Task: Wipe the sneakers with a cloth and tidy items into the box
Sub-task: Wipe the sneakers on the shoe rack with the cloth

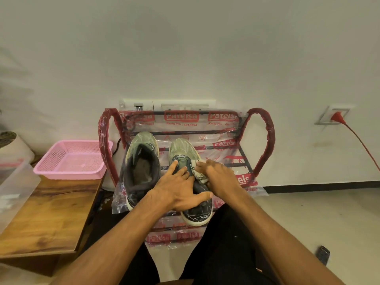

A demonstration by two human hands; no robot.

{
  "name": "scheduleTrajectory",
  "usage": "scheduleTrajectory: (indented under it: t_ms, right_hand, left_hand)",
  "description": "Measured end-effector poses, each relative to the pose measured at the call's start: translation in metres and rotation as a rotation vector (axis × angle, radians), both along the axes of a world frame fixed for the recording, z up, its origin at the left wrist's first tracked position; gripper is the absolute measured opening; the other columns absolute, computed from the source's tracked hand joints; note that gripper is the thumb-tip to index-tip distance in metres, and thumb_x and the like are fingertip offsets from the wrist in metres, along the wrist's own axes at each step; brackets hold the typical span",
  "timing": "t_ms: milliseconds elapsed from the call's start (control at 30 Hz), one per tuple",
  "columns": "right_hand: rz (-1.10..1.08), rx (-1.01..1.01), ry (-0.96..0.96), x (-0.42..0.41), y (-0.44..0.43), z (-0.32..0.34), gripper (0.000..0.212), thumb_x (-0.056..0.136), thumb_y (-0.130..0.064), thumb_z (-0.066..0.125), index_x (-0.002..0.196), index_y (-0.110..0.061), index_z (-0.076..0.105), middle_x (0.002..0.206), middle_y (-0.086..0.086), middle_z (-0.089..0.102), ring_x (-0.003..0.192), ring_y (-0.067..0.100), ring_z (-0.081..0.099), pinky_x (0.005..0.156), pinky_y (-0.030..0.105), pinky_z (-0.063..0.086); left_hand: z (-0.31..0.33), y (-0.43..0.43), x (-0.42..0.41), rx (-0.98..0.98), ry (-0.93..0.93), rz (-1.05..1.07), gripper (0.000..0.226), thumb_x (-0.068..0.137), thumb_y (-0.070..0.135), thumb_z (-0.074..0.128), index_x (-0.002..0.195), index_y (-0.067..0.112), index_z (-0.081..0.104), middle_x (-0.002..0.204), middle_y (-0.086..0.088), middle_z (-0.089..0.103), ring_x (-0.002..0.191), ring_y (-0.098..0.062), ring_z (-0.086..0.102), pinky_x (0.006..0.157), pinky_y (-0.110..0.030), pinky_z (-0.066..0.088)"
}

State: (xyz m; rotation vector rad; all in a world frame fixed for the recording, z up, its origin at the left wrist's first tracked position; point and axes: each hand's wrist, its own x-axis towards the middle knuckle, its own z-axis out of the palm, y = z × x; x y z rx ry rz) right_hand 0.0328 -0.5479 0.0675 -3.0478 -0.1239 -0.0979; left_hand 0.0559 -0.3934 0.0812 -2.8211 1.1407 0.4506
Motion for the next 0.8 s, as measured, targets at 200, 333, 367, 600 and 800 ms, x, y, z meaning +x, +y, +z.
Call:
scheduleTrajectory:
  t_ms: [200,333,367,600,800]
  right_hand:
    - [-0.042,0.004,0.094,0.019,0.005,0.007,0.044,0.088,-0.013,0.063,0.131,-0.016,0.056,0.123,0.011,0.061,0.113,0.029,0.058,0.091,0.037,0.046]
    - [-0.012,-0.066,0.133,0.003,0.004,0.006,0.041,0.090,-0.028,0.062,0.129,-0.016,0.058,0.124,0.010,0.061,0.114,0.029,0.058,0.091,0.038,0.046]
    - [-0.008,-0.114,0.105,0.003,0.005,0.005,0.041,0.091,-0.031,0.063,0.129,-0.016,0.057,0.125,0.009,0.060,0.115,0.028,0.058,0.091,0.037,0.047]
    - [0.012,-0.132,0.142,0.027,0.010,0.005,0.049,0.087,-0.021,0.068,0.131,-0.010,0.051,0.132,0.011,0.054,0.127,0.030,0.049,0.103,0.039,0.042]
    - [-0.018,0.049,0.217,0.003,-0.006,0.015,0.046,0.083,-0.007,0.059,0.128,-0.017,0.061,0.126,0.011,0.062,0.116,0.030,0.056,0.096,0.039,0.047]
  left_hand:
    - [0.000,0.002,0.004,-0.013,0.026,0.047,0.089,0.087,0.075,0.015,0.151,0.014,0.024,0.158,-0.006,0.023,0.148,-0.016,0.004,0.115,-0.050,-0.015]
    - [-0.004,0.000,0.001,-0.049,0.032,0.032,0.088,0.085,0.074,0.019,0.152,0.017,0.025,0.158,-0.005,0.025,0.148,-0.015,0.003,0.114,-0.050,-0.018]
    - [-0.003,-0.001,0.000,-0.049,0.033,0.033,0.088,0.086,0.073,0.020,0.151,0.015,0.025,0.157,-0.006,0.026,0.148,-0.015,0.003,0.115,-0.050,-0.018]
    - [0.008,0.000,0.003,-0.065,0.052,0.068,0.081,0.091,0.068,0.023,0.148,0.012,0.031,0.154,-0.007,0.033,0.148,-0.017,0.007,0.115,-0.051,-0.015]
    - [0.007,0.001,0.004,-0.078,0.038,0.059,0.075,0.090,0.063,0.030,0.146,0.012,0.034,0.154,-0.005,0.033,0.148,-0.015,0.005,0.115,-0.052,-0.015]
